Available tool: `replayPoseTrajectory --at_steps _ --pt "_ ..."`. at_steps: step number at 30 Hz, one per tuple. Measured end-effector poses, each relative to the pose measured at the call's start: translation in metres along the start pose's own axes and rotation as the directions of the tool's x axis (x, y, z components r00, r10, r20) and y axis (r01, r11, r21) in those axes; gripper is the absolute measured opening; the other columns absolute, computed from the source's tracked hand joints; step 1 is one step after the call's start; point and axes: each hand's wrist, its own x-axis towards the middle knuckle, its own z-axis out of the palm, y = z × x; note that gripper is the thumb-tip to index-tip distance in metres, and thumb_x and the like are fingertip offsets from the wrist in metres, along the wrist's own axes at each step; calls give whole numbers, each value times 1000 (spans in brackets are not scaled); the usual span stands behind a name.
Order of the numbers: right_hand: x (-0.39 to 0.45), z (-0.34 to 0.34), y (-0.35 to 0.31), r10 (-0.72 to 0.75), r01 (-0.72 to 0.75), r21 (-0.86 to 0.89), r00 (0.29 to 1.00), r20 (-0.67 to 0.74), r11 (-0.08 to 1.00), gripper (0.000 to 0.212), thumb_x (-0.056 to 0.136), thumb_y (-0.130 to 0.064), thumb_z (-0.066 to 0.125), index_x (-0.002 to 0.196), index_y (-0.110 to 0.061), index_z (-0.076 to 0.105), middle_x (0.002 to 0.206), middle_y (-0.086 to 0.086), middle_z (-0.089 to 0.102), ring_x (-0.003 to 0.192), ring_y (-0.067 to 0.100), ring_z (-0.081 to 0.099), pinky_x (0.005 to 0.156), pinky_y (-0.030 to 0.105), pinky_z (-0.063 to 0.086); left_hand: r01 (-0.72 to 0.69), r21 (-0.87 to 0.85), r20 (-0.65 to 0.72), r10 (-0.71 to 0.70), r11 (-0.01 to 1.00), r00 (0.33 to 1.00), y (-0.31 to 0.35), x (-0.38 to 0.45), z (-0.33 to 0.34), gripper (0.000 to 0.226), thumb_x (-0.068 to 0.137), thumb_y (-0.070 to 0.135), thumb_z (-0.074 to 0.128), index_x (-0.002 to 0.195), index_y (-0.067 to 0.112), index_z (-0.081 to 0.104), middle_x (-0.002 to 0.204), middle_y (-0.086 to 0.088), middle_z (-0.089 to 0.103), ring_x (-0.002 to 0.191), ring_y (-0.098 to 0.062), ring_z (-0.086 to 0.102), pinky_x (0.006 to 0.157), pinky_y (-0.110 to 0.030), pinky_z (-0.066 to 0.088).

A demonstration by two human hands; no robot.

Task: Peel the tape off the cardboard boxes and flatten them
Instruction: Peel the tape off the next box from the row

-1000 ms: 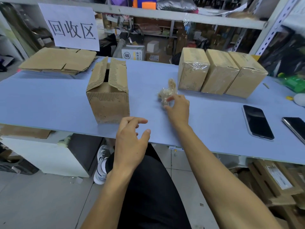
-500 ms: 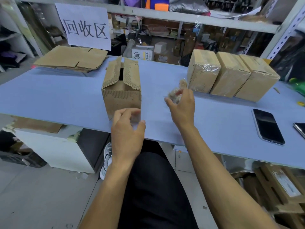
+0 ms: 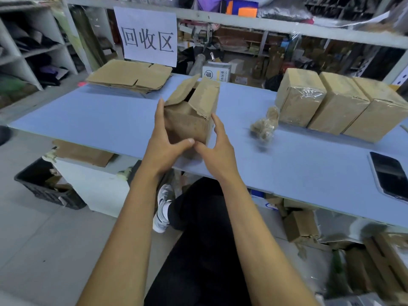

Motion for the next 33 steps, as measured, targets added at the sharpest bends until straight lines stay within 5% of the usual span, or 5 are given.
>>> replayPoseTrajectory --at_steps 11,17,21,28,33 --pt "-46 -20 -15 -123 111 -118 988 -97 987 57 85 -21 74 137 -37 58 155 -13 41 152 14 17 123 24 11 128 -326 -205 -202 937 958 4 -41 23 47 74 50 81 105 36 48 112 2 65 95 -5 66 82 -26 52" --pt "-59 -41 4 -156 148 -55 967 -203 987 49 77 -4 81 117 -31 71 134 -15 57 125 -5 51 106 39 47 269 -138 -281 -298 953 912 7 -47 7 70 70 80 55 105 20 56 118 0 58 103 -14 55 72 -22 36" --pt "-58 -37 5 -224 211 -88 957 -184 974 38 77 -7 82 110 -26 76 127 -13 65 123 7 57 104 40 48 196 127 -431 -124 972 894 21 -50 -2 55 87 41 70 134 22 48 138 2 45 122 -14 45 86 -19 30" --pt "-57 -25 16 -468 377 -345 852 -235 860 28 81 -6 78 106 -17 77 116 -7 69 121 19 55 104 19 39 -399 437 259 312 806 914 41 -15 -10 14 86 17 64 94 22 74 98 7 71 96 -14 62 90 -41 49" --pt "-54 -21 25 -533 419 -369 792 -297 829 21 86 -3 76 103 -15 78 113 -6 72 120 20 57 103 21 42 -348 387 213 285 854 935 27 -6 5 22 84 31 54 92 34 74 97 15 65 100 -9 57 87 -40 49"
